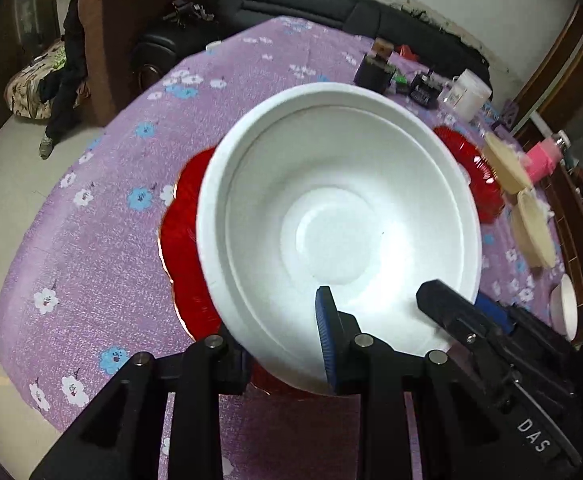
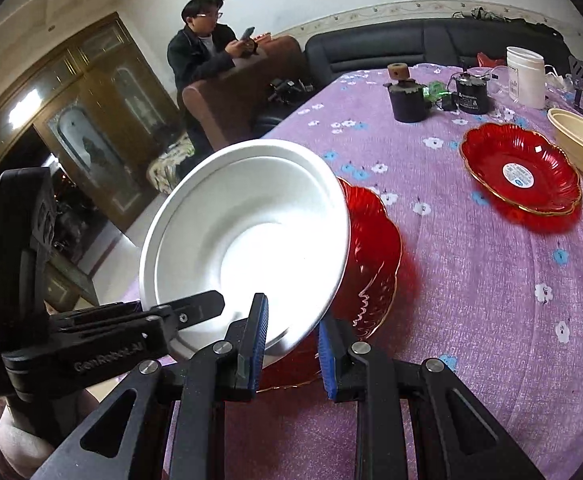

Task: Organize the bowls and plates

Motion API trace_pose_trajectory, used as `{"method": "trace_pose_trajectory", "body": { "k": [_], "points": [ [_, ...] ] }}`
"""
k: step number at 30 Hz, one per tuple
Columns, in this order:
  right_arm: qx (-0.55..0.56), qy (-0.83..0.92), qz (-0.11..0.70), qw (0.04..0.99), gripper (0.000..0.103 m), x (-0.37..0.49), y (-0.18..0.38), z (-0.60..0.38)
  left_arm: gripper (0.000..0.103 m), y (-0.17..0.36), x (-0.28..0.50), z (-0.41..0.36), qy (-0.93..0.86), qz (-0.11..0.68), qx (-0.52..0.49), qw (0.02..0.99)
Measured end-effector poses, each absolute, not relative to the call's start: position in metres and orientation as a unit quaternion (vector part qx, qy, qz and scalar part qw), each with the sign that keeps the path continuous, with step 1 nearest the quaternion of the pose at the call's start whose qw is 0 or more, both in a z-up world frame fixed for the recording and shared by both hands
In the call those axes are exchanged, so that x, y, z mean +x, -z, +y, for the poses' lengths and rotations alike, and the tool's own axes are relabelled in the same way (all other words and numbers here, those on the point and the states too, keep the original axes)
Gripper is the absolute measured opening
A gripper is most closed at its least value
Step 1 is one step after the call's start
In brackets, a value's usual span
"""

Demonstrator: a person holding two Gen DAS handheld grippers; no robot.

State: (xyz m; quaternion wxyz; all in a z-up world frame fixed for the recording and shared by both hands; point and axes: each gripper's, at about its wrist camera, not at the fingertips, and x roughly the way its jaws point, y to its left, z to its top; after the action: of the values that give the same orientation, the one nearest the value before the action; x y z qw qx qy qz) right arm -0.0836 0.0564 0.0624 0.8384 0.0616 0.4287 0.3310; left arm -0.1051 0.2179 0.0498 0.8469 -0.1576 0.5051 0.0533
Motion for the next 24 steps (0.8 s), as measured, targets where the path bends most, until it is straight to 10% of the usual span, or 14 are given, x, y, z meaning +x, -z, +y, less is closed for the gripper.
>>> {"method": "trace_pose_trajectory", "body": {
  "k": [18,24],
  "points": [
    [0.005,-0.263,0.448,0.855,0.026,-0.06,-0.043,0.079,0.06,-0.076,-0.133,0.249,-0.085,0.452,-0.184,0.869],
    [0.027,-0.263,0.422,0.867,0.055,-0.066,-0.056,0.068,0.068,-0.091,-0.153,0.25,-0.093,0.421,-0.194,0.881]
  ]
}}
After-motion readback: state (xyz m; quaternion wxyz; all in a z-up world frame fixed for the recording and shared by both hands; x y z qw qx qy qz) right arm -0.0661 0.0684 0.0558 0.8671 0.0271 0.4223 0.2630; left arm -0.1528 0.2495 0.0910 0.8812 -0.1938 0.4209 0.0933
